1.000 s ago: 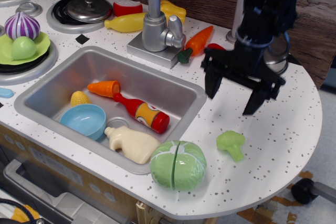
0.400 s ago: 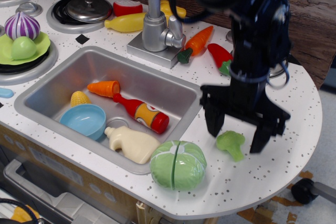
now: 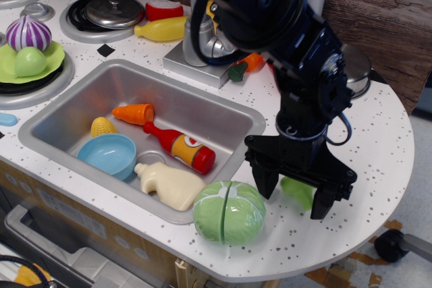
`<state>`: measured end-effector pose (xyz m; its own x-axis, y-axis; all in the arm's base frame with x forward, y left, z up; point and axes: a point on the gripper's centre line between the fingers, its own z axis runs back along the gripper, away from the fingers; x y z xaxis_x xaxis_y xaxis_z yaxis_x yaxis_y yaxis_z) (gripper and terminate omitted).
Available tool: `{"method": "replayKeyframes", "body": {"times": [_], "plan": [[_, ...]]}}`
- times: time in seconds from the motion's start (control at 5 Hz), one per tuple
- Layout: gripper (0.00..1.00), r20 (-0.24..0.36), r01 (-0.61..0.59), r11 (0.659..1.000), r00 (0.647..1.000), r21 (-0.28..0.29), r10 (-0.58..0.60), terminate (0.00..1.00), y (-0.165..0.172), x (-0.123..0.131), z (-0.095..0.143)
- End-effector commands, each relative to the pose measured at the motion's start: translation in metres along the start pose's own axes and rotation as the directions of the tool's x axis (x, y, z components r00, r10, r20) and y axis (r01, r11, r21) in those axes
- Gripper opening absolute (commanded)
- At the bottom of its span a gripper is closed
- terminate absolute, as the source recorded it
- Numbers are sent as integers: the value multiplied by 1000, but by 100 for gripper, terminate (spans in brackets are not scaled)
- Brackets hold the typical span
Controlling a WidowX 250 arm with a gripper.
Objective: Put broccoli in bowl
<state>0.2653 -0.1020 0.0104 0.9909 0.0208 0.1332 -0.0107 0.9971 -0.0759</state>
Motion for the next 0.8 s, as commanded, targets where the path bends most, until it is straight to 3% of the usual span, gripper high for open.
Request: {"method": "replayKeyframes", "body": {"times": [0.0, 0.4, 0.6], "plan": [[100, 79, 22, 999, 997, -27, -20, 0, 0, 15, 3], [100, 133, 6, 999, 991, -48, 1, 0, -8, 30, -8], [0, 144, -1, 999, 989, -54, 9, 0, -8, 34, -12]]}}
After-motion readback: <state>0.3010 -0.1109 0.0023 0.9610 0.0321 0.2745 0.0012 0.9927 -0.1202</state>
